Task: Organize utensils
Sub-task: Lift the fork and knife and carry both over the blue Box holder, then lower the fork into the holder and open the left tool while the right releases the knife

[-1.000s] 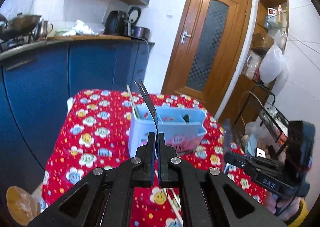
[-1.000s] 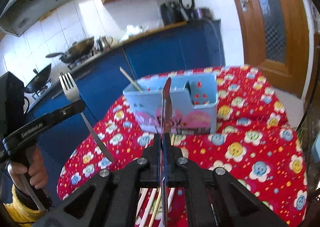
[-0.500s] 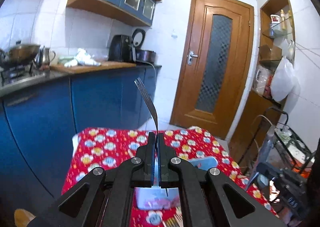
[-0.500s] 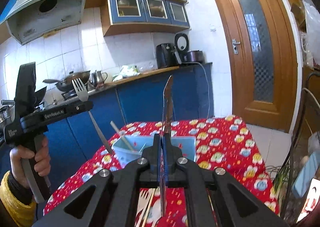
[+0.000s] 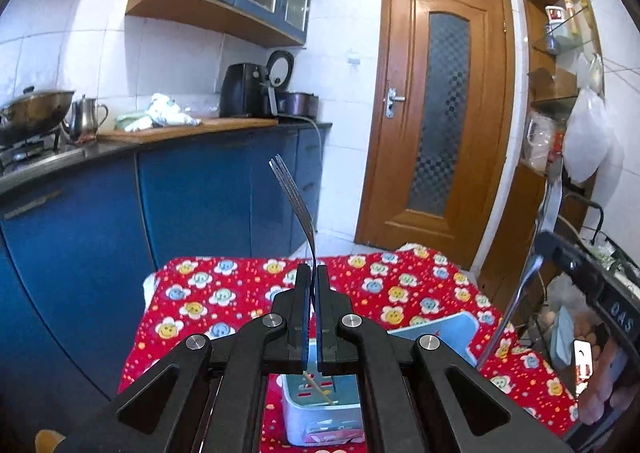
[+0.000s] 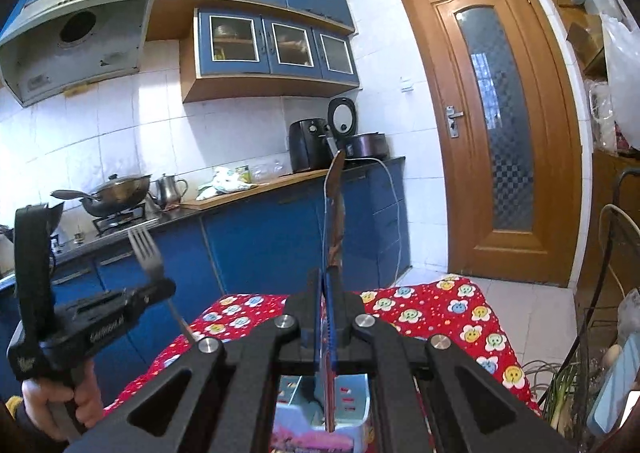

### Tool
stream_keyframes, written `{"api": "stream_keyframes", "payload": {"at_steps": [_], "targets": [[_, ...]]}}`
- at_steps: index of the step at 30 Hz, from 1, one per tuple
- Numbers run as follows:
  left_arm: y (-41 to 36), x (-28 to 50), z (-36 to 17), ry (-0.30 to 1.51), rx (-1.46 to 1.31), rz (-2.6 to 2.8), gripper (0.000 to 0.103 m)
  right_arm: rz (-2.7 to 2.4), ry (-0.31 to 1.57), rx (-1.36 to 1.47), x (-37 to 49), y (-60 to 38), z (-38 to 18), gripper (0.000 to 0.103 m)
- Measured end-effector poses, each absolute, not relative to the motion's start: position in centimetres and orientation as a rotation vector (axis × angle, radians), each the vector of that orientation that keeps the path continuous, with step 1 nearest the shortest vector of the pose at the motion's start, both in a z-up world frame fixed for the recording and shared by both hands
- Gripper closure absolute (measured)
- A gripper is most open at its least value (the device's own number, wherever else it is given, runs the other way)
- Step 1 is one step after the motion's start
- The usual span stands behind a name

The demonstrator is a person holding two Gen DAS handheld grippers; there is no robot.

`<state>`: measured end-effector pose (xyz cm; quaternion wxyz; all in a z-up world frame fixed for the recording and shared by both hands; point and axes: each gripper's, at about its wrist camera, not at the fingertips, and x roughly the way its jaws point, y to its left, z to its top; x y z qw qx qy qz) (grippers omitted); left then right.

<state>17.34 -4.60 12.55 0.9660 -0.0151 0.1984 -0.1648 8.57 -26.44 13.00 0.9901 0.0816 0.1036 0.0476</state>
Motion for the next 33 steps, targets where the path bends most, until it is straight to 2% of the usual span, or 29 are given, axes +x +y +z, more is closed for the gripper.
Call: {"api": "stream_keyframes", "payload": {"at_steps": [14,23,26,27,30,33], "targets": [[-5.0,18.4,8.1,0.489,-0.063,-0.374,0.101,0.063,0.279,0.151,11.7,-26.4,8.3,0.099],[-5.3,18.8,6.8,0.515,-0.062,-0.368,0.100,0.067,0.284,0.159,11.9,-26.9,7.8,0.099],[-5.4,19.1,6.4,0.534,-0.064,-0.365,0.094,0.083,0.296,0.186,12.1,-27.2,7.7,0.098],[-5.4,19.1,6.3,0.533,-0.063,-0.358,0.088,0.089,0.300,0.196,12.1,-27.3,7.6,0.095],[-5.3,19.0,6.3,0.531,-0.073,-0.368,0.085,0.113,0.303,0.223,12.1,-27.6,7.5,0.084],[-5.2,18.9,6.4,0.542,-0.083,-0.375,0.082,0.130,0.302,0.235,12.0,-27.6,7.6,0.079]]}}
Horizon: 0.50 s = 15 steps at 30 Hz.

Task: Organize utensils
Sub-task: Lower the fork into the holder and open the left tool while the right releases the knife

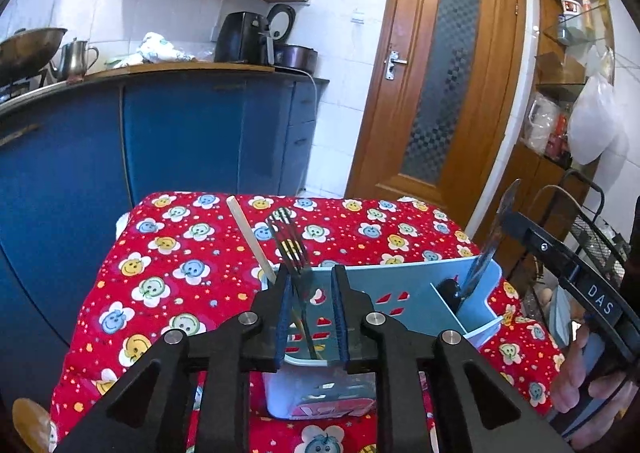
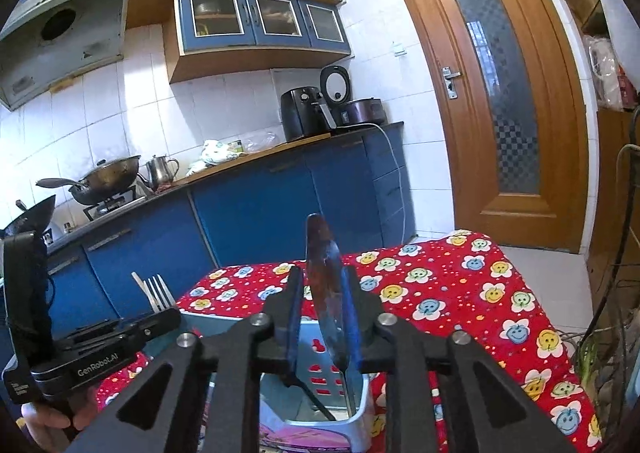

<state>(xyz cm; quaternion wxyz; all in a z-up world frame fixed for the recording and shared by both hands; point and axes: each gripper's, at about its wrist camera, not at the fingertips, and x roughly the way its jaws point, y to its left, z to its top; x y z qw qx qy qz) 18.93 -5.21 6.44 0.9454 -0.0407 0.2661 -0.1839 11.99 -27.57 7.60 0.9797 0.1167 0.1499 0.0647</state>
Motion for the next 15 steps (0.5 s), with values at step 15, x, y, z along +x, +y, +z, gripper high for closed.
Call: {"api": "stream_keyframes", "payload": {"at_steps": [15], "targets": [[-4.1,16.0,8.2,0.581,-0.097,-0.399,0.063,0.198,0.332,0.276,10.2,-26.8,9.1,0.057]]}}
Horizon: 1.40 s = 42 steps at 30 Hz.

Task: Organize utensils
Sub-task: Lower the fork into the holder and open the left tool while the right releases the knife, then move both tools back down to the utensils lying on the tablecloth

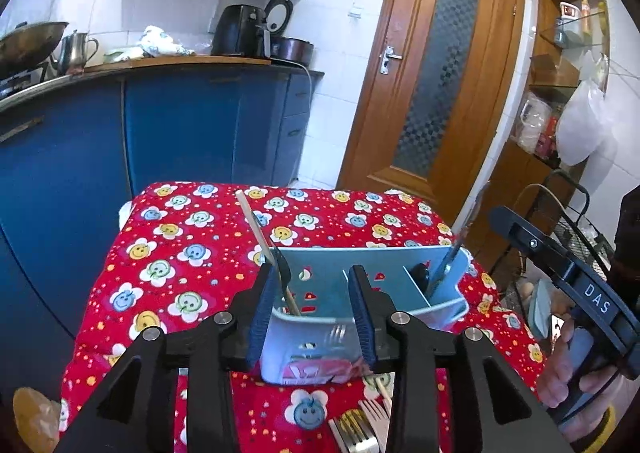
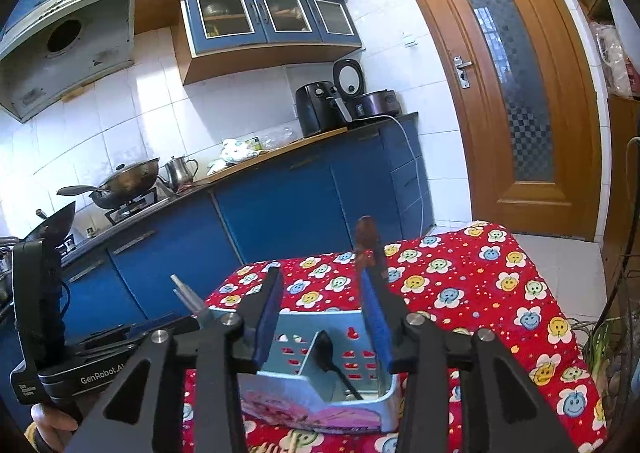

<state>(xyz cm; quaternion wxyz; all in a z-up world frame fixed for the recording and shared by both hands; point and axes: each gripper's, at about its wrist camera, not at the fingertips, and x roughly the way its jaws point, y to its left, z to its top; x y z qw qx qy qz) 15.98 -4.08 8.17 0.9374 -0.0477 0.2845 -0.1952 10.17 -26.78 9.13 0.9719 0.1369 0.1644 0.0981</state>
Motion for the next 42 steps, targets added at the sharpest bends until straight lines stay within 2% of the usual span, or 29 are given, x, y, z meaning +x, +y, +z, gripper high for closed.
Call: {"api": "stream_keyframes", "payload": {"at_steps": [2,6,15,42], "targets": [[-3.9,15.5,8.3,0.579,-0.097,-0.394,0.061,0.201,0.333,0.269,9.7,-26.6,9.4,0.052],[-3.8,14.2,8.3,0.604,-0.062,-0.372,0.055,0.202,0.335,0.250,8.4,-26.2,9.7,0.052],[-3.0,11.2,7.9,0.648,-0.053,-0.373,0.048,0.170,0.408,0.267,5.4,-26.0,9.3,0.049],[-3.0,6.8,3.4,0.809,-0.020,-0.324,0.046,0.131,0.571,0.312,-1.3,-27.4,4.1,0.040]]}}
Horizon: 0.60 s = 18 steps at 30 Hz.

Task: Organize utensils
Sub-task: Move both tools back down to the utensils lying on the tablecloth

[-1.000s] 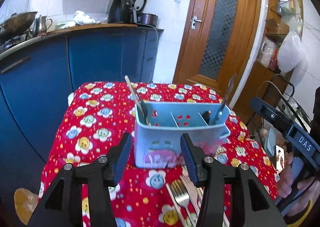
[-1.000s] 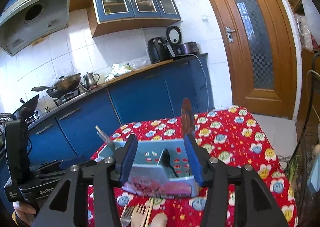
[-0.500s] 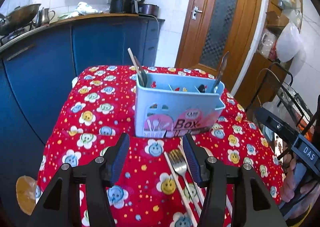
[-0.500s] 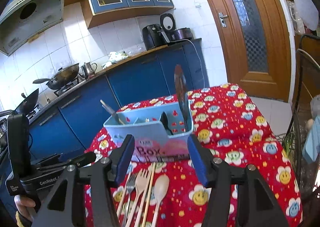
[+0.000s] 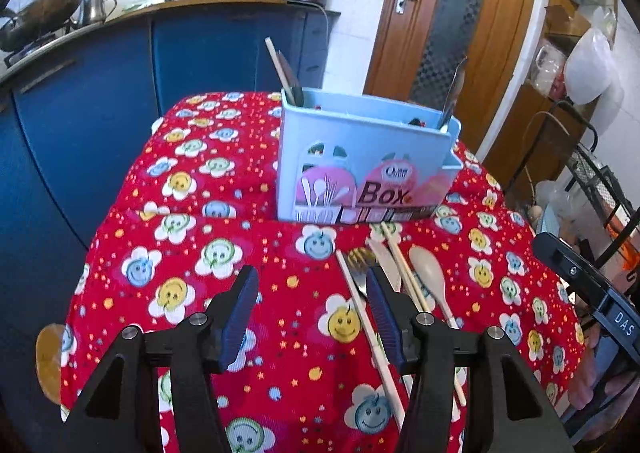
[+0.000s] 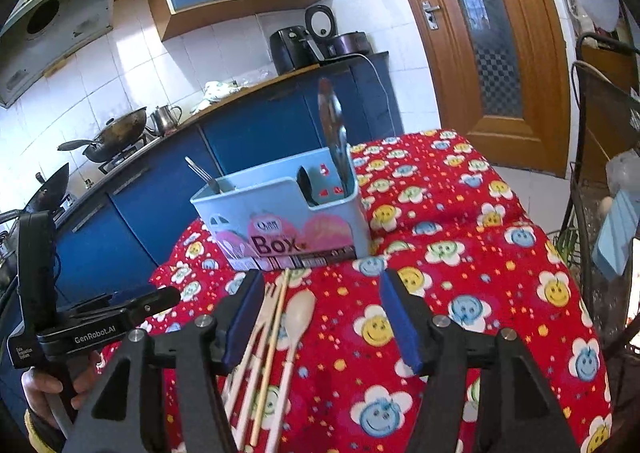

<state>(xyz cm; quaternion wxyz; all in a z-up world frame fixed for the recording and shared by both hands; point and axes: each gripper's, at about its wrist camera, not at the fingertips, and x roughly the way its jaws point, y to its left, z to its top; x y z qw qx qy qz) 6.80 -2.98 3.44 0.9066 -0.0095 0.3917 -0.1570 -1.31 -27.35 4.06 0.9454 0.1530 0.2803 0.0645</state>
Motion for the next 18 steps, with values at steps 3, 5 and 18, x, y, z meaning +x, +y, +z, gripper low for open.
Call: {"api": "stream_keyframes", "payload": {"at_steps": [3,5,18], "targets": [[-3.3,6.6,2.9,0.828,-0.010,-0.315,0.046,0.124,0.584,0.317,-1.6,-27.6,3.5,0.040],[-3.5,6.5,2.6,0.840,-0.003,-0.315,0.046,0.122,0.594,0.325,-1.8,-27.9,3.0,0.039],[-5.7,6.7,0.0,0.958,0.042,-0.328,0.046,0.118,0.621,0.357,-2.4,-28.9,1.6,0.039]]}}
